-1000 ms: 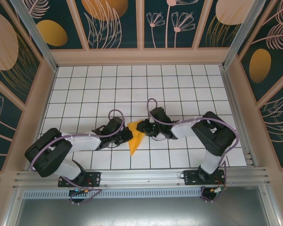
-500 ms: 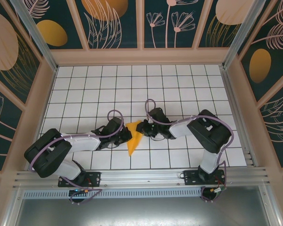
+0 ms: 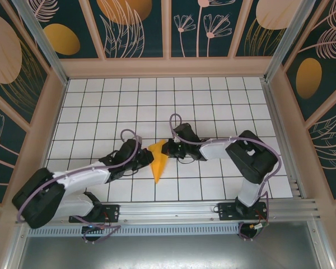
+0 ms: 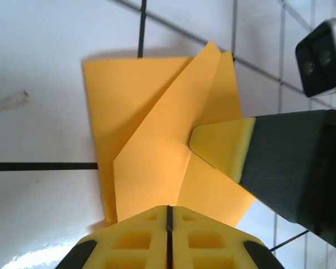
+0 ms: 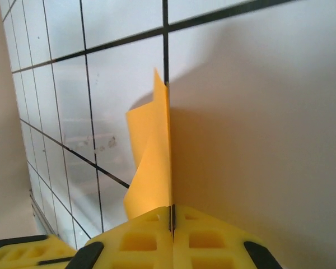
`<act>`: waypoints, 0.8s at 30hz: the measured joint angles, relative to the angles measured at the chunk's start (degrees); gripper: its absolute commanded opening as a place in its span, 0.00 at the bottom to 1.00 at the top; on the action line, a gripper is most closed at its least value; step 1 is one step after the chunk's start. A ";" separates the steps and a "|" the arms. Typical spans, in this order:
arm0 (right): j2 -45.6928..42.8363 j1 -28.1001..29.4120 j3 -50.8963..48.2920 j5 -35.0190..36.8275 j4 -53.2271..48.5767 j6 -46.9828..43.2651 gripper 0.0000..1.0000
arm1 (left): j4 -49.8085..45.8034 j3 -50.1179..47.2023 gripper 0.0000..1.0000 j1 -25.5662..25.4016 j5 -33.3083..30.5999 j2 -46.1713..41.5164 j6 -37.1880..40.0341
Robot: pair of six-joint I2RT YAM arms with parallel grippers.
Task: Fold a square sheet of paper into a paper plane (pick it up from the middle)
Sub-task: Turn over the paper at the center of the table.
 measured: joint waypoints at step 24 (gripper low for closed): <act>7.45 9.94 50.07 63.36 -85.99 -10.62 0.02 | -14.99 -7.67 0.21 0.00 -17.35 -30.10 0.00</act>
